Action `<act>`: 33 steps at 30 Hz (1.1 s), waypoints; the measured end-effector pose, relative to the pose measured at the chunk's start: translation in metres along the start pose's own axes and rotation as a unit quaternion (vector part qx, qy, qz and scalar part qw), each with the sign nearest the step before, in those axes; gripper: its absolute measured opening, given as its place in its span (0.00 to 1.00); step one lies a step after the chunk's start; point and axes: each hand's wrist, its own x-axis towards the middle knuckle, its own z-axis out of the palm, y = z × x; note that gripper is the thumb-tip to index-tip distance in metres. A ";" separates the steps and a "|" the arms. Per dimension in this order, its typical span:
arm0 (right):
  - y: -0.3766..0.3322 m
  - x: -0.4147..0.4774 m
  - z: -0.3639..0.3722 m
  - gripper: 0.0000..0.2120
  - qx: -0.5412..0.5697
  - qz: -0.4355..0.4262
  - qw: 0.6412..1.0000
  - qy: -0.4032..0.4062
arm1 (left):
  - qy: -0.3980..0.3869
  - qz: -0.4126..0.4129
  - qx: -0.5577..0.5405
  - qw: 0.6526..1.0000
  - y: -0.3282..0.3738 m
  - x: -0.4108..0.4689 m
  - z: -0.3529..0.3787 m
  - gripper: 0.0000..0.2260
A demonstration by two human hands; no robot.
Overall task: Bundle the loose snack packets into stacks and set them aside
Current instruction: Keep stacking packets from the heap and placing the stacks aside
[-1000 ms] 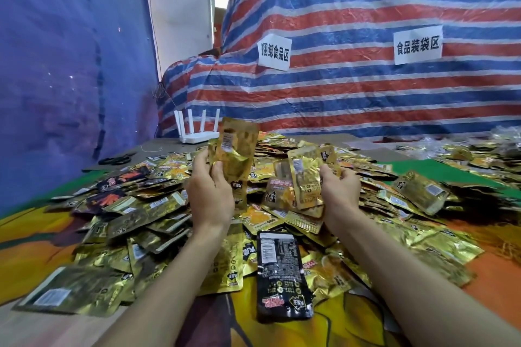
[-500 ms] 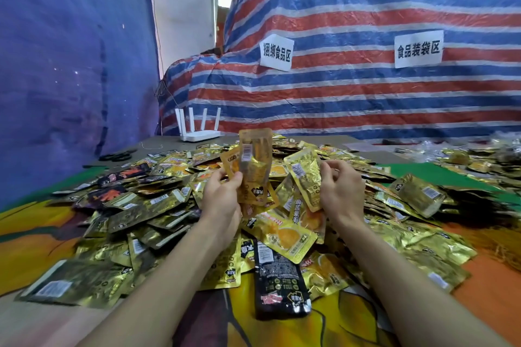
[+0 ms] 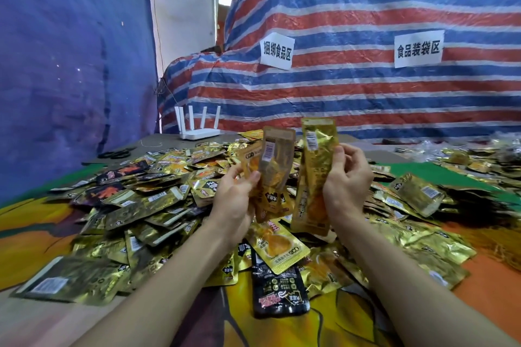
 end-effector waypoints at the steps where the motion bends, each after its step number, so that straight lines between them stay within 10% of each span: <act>1: -0.003 -0.007 0.004 0.07 0.018 -0.007 0.999 -0.026 | -0.004 0.010 0.016 1.000 -0.002 -0.002 0.002 0.09; 9: -0.012 -0.036 0.025 0.07 0.083 0.053 0.992 -0.078 | -0.090 0.032 0.199 0.975 -0.014 -0.010 0.007 0.04; 21: -0.022 -0.050 0.027 0.27 0.146 0.112 0.954 -0.236 | -0.085 0.154 0.214 0.961 -0.017 -0.008 0.003 0.27; 33: -0.023 -0.043 0.023 0.34 0.120 0.157 0.969 -0.146 | -0.180 0.112 0.265 0.941 -0.014 -0.015 0.005 0.28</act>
